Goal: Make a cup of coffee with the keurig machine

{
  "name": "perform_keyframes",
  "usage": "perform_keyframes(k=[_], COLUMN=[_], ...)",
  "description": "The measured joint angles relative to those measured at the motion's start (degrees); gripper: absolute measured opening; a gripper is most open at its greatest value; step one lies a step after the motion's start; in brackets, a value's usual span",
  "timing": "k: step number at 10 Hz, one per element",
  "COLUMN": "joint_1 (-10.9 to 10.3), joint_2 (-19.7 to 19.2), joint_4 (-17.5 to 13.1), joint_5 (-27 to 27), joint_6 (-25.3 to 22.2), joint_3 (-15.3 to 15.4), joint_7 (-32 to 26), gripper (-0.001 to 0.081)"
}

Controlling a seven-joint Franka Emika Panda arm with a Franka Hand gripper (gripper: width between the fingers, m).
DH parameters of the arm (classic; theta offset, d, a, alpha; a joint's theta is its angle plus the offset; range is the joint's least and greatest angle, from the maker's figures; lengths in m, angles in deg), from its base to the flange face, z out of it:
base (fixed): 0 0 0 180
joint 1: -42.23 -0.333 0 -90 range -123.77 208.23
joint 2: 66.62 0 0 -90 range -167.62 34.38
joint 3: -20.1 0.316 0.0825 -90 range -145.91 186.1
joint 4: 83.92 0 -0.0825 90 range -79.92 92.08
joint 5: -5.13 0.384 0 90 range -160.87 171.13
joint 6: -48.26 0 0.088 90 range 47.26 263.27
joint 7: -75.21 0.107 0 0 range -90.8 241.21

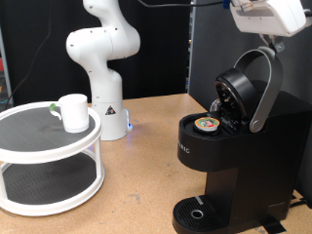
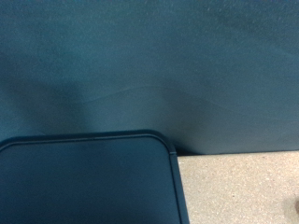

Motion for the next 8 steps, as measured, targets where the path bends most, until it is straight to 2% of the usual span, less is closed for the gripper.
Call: perform_keyframes(k=[4,8], joint_1=[0.3,1.2], joint_2=[0.2,1.7], joint_4=[0.2,0.3], joint_5=[0.0,-1.7], joint_6=[-0.2,-3.6], joint_3=[-0.9,-2.9], joint_7=[-2.9,-6.1], gripper=[0.0007,0.0007])
